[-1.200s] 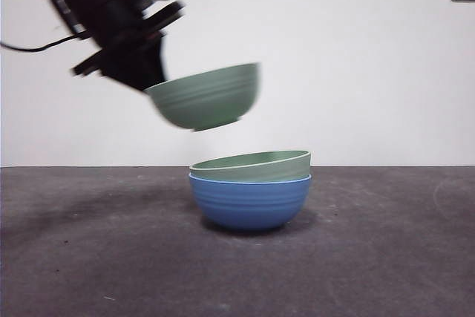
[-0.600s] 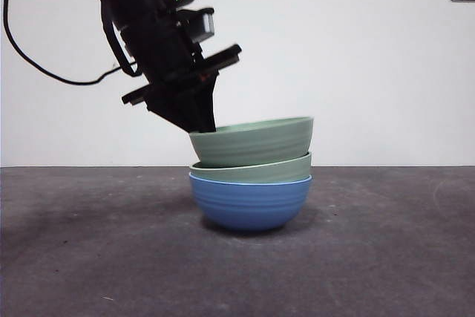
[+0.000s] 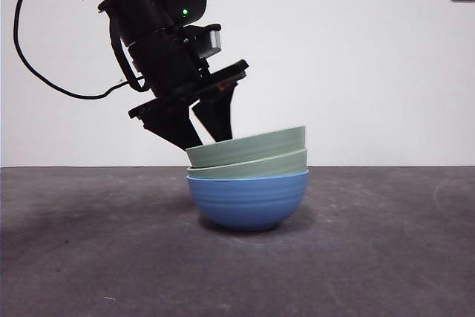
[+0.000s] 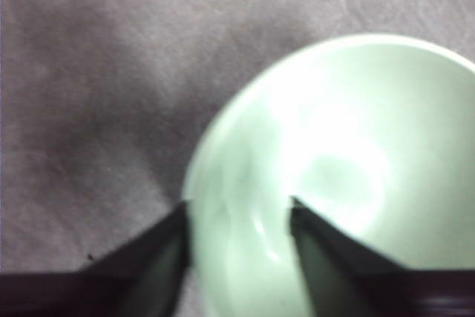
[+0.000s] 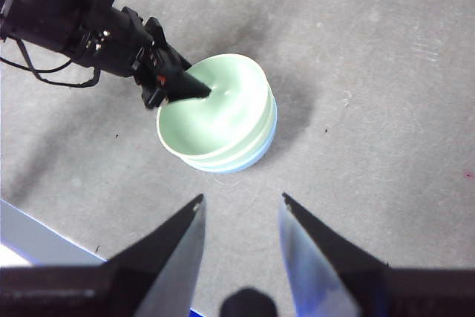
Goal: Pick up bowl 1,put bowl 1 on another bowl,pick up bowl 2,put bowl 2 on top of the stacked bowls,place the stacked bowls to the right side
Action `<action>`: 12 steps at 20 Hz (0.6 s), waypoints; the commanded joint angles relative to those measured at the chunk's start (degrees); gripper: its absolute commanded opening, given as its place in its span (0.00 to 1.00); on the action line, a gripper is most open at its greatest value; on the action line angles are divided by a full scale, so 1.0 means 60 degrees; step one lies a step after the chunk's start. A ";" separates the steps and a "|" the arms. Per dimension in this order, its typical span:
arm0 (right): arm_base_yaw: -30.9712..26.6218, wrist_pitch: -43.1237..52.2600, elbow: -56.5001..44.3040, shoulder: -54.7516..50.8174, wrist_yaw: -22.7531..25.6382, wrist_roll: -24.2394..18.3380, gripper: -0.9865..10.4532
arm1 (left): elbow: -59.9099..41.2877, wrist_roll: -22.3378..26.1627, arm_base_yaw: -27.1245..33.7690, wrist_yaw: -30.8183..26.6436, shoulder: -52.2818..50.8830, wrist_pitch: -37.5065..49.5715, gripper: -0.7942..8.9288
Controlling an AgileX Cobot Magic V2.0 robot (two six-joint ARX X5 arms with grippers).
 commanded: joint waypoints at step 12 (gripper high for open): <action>0.0015 0.0051 -0.0033 0.0718 0.0004 -0.0036 0.37 | 0.2455 0.0379 -0.0004 -0.0113 -0.0379 -0.3122 0.42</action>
